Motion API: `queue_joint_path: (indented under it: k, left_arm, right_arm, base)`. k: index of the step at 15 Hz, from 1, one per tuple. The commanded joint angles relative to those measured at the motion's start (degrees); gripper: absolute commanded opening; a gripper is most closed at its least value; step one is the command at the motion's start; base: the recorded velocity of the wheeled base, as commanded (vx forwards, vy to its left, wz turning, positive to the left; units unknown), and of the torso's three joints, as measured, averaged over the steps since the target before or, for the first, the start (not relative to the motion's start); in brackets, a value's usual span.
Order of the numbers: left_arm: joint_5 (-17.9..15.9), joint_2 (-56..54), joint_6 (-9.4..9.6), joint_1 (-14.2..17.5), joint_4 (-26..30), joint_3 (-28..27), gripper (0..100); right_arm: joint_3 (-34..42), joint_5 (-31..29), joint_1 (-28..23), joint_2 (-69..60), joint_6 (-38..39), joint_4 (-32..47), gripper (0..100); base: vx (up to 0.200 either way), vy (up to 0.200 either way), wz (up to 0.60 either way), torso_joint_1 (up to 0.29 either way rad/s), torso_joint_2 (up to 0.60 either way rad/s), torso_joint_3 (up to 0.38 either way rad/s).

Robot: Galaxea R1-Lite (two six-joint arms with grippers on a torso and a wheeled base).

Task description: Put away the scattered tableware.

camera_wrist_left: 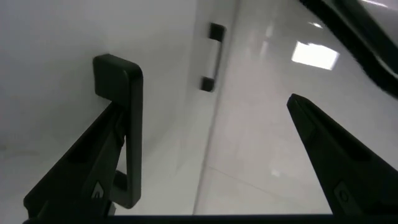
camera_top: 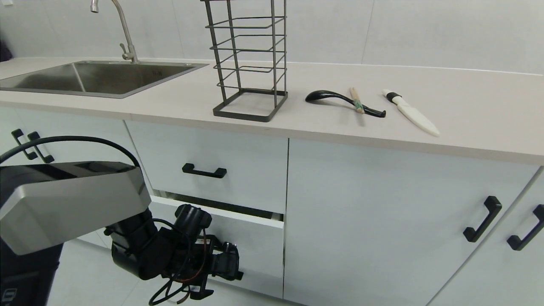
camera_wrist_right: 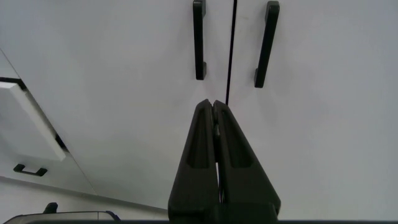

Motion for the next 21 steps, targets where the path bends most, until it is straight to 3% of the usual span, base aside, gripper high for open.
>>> queue_joint_path:
  k: [1, 4, 7, 9, 10, 11, 13, 14, 15, 18, 21]
  left_arm:
    - [0.07, -1.93, 0.06, 0.02, -1.19, 1.01, 100]
    - [-0.02, -3.69, 0.06, -0.06, -1.10, 1.71, 100]
    - [-0.19, -12.21, -1.88, -0.59, -1.10, 8.83, 100]
    - [-2.22, -17.84, -1.61, -1.65, -0.84, 10.68, 100]
    - [-3.80, -30.06, -3.55, -5.69, 2.68, 12.61, 100]
    - [-3.89, -38.05, -7.41, -7.45, 10.15, 12.44, 100]
    - [-3.97, -42.01, -13.13, -7.01, 13.05, 12.35, 100]
    - [-3.97, -42.36, -17.70, -5.34, 12.52, 11.73, 100]
    - [-4.06, -41.92, -18.58, -3.93, 12.17, 10.59, 100]
    - [-5.47, -37.79, -18.40, -1.03, 11.99, 9.01, 100]
    - [-5.56, -32.69, -16.55, -0.94, 9.62, 7.34, 100]
  right_arm:
    - [0.01, 0.01, 0.01, 0.05, 0.04, 0.06, 0]
    - [0.01, 0.01, 0.01, 0.05, 0.04, 0.06, 0]
    - [0.01, 0.01, 0.01, 0.05, 0.04, -0.03, 0]
    - [0.01, 0.01, 0.01, 0.05, -0.05, -0.03, 0]
    - [0.01, 0.01, 0.01, 0.05, 0.04, 0.06, 0]
    - [0.01, 0.01, 0.01, 0.05, 0.04, 0.06, 0]
    - [0.01, 0.01, 0.01, 0.05, 0.04, 0.06, 0]
    - [0.01, 0.01, 0.01, 0.05, -0.05, 0.06, 0]
    - [0.01, 0.01, 0.01, 0.05, 0.04, -0.03, 0]
    - [0.01, 0.01, 0.01, 0.05, 0.04, -0.03, 0]
    - [0.01, 0.01, 0.01, 0.05, 0.04, -0.03, 0]
  base:
    - [0.000, 0.000, 0.00, 0.000, 0.00, 0.000]
    - [0.000, 0.000, 0.00, 0.000, 0.00, 0.000]
    - [0.000, 0.000, 0.00, 0.000, 0.00, 0.000]
    - [0.000, 0.000, 0.00, 0.000, 0.00, 0.000]
    - [0.000, 0.000, 0.00, 0.000, 0.00, 0.000]
    - [0.000, 0.000, 0.00, 0.000, 0.00, 0.000]
    - [0.000, 0.000, 0.00, 0.000, 0.00, 0.000]
    - [0.000, 0.000, 0.00, 0.000, 0.00, 0.000]
    - [0.000, 0.000, 0.00, 0.000, 0.00, 0.000]
    - [0.000, 0.000, 0.00, 0.000, 0.00, 0.000]
    - [0.000, 0.000, 0.00, 0.000, 0.00, 0.000]
